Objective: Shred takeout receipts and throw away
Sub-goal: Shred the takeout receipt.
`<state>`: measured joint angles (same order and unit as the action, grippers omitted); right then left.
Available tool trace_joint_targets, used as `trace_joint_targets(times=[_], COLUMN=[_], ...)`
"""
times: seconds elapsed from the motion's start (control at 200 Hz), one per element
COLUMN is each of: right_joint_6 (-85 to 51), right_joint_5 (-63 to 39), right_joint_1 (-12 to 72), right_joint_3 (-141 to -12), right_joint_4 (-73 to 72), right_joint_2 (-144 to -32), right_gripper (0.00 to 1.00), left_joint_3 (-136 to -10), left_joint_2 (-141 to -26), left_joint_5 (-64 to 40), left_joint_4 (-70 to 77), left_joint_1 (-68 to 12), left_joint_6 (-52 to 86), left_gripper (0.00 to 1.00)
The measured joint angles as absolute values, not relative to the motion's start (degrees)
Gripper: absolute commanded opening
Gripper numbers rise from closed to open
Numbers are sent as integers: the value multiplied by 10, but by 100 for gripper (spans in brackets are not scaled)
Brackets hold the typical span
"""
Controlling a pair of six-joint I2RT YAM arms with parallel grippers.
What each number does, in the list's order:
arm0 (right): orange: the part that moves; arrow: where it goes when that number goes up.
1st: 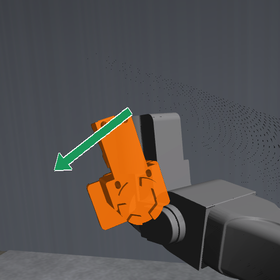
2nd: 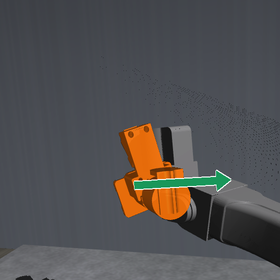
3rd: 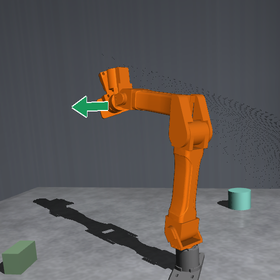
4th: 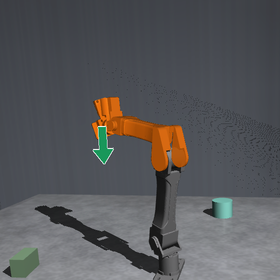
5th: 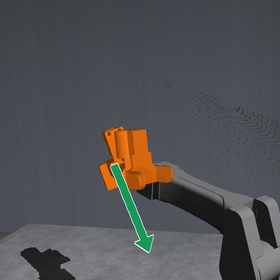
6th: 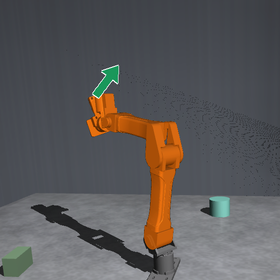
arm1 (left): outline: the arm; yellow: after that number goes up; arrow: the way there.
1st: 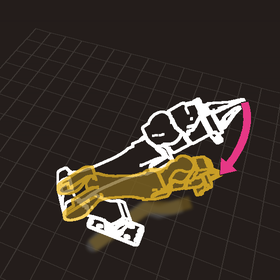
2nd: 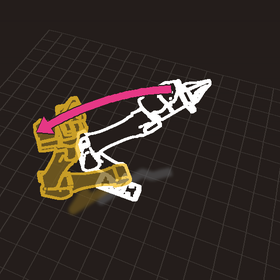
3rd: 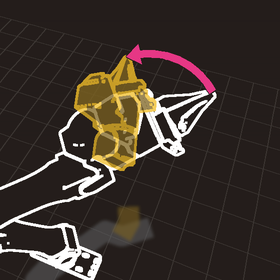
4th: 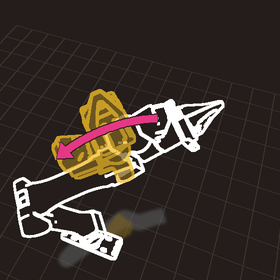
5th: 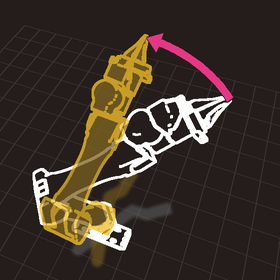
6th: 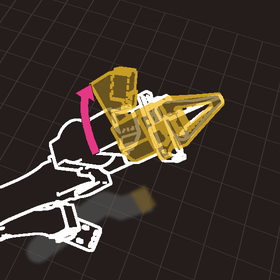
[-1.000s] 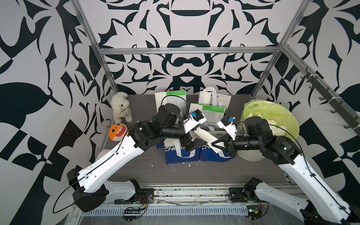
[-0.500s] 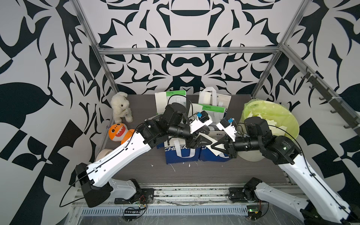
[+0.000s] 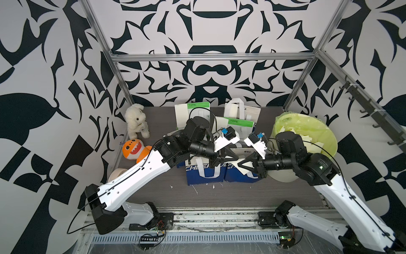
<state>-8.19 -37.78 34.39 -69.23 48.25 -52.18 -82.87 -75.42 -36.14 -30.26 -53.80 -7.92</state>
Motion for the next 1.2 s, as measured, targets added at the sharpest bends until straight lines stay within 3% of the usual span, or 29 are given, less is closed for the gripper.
trace_joint_targets(times=[0.085,0.205,0.46,0.76,1.02,1.2], right_joint_6=[-92,-92,-116,-165,-184,-193], right_joint_5=[-375,-369,-379,-422,-428,-429], right_joint_1=[344,344,344,344,345,345], right_joint_3=[-692,-687,-666,-630,-623,-622], right_joint_4=[476,453,387,309,279,266], right_joint_2=[-521,-508,-457,-466,-475,-470], right_gripper=[30,36,28,35,22,19], left_joint_3=[-825,-803,-694,-646,-645,-645], left_joint_2=[-753,-742,-662,-639,-639,-639], left_joint_5=[-362,-361,-342,-332,-330,-330], left_joint_4=[-299,-282,-178,-74,-47,-40], left_joint_1=[-538,-538,-538,-538,-538,-538], left_joint_6=[-75,-67,-14,43,57,61], left_gripper=[0,0,0,0,0,0])
